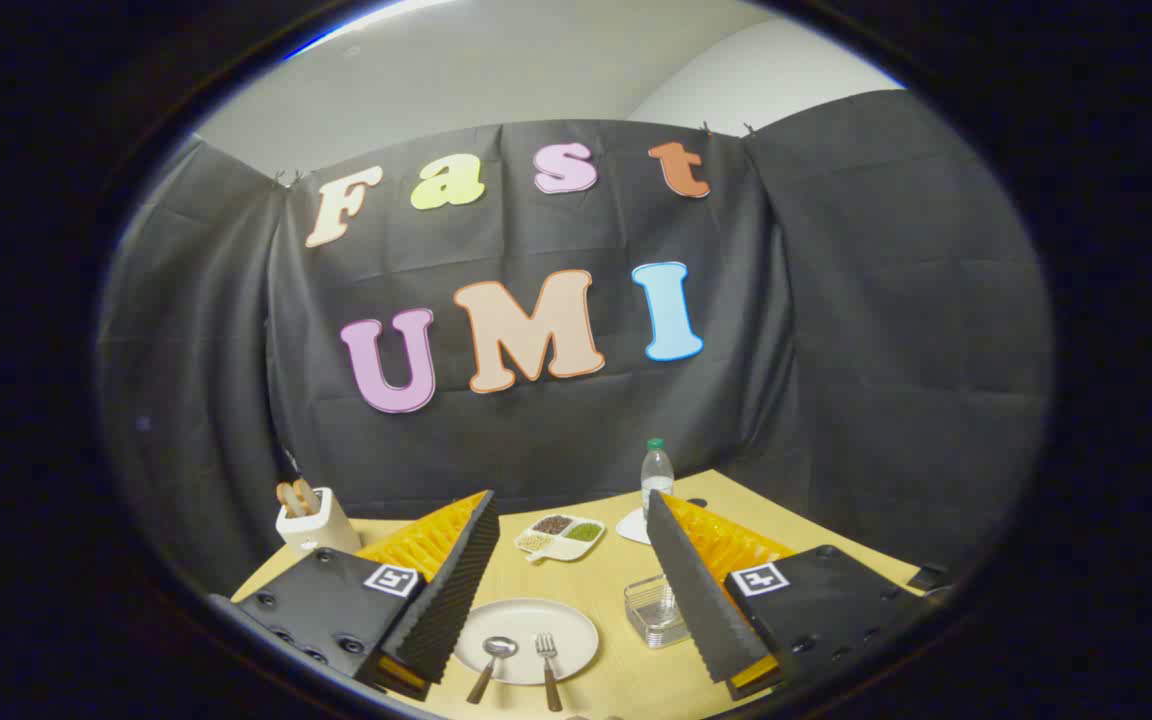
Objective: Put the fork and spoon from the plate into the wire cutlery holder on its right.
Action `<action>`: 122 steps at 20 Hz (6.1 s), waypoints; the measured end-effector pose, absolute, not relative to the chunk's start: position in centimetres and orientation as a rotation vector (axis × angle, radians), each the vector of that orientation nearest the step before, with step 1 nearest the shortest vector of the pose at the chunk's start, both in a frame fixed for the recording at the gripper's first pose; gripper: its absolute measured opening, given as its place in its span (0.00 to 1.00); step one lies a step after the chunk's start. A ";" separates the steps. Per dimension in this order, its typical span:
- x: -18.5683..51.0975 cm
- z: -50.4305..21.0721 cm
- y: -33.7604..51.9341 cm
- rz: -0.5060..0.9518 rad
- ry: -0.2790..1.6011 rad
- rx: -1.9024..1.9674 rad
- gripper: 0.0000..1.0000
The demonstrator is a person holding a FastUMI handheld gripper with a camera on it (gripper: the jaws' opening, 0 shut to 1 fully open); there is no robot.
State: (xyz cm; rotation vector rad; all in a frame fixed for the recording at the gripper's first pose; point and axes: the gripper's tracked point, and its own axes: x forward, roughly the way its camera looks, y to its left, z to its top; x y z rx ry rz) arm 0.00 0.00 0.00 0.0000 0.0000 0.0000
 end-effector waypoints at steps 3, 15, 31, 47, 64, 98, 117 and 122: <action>0.1 -0.7 0.4 0.019 0.021 -0.003 0.97; 0.1 -2.3 1.5 0.075 0.080 -0.017 0.97; 0.3 -17.8 2.6 0.204 0.618 -0.215 0.97; -1.3 -32.6 0.6 0.224 1.226 -0.236 0.90; -2.4 -34.3 -0.7 0.155 1.430 -0.320 0.10; 0.9 -21.0 -13.1 -0.063 1.657 -0.099 0.10; 0.0 -15.6 -8.3 0.065 1.336 0.066 0.99; -0.4 -16.7 -3.7 0.116 1.159 0.082 0.99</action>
